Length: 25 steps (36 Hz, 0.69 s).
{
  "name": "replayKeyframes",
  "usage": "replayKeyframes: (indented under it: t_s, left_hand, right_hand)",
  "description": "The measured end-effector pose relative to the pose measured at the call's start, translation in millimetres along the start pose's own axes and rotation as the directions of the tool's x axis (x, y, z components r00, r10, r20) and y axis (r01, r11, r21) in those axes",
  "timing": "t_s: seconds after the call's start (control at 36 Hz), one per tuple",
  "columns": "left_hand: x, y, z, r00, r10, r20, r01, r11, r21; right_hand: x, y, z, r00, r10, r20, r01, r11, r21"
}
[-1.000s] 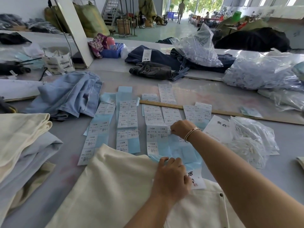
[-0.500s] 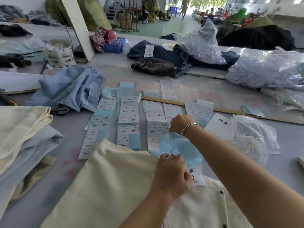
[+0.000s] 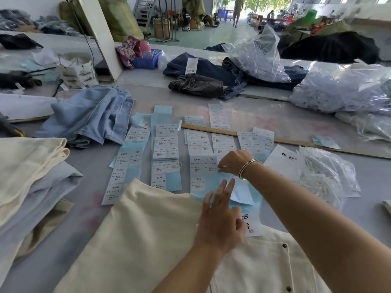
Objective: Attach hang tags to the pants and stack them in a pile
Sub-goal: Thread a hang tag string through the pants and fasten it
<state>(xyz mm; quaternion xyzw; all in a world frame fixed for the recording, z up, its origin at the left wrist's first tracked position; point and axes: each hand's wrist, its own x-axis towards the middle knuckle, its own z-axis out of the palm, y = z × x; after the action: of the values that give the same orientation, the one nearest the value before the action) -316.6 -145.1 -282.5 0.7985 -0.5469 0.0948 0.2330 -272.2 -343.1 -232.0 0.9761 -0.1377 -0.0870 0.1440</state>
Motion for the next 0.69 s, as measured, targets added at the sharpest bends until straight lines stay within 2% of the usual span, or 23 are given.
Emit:
replayKeyframes:
  t_s: [0.25,0.47,0.69]
  left_hand:
    - [2.9,0.1,-0.3,0.989,-0.075,0.127,0.086,0.993,-0.084]
    - [3.2,-0.1,-1.9,0.993,-0.064,0.100,0.073,0.993,-0.089]
    - [4.5,-0.7,-1.5,0.986,-0.045,0.158,0.061,0.993,-0.100]
  right_hand:
    - [8.8,-10.1,3.5,1.000,0.006,0.000,-0.006,1.000,-0.014]
    - [10.4,-14.7,10.3,0.996,0.079,-0.036,-0.079,0.997,0.019]
    - [12.6,-5.7,0.5,0.996,0.055,0.064,-0.057,0.998,0.031]
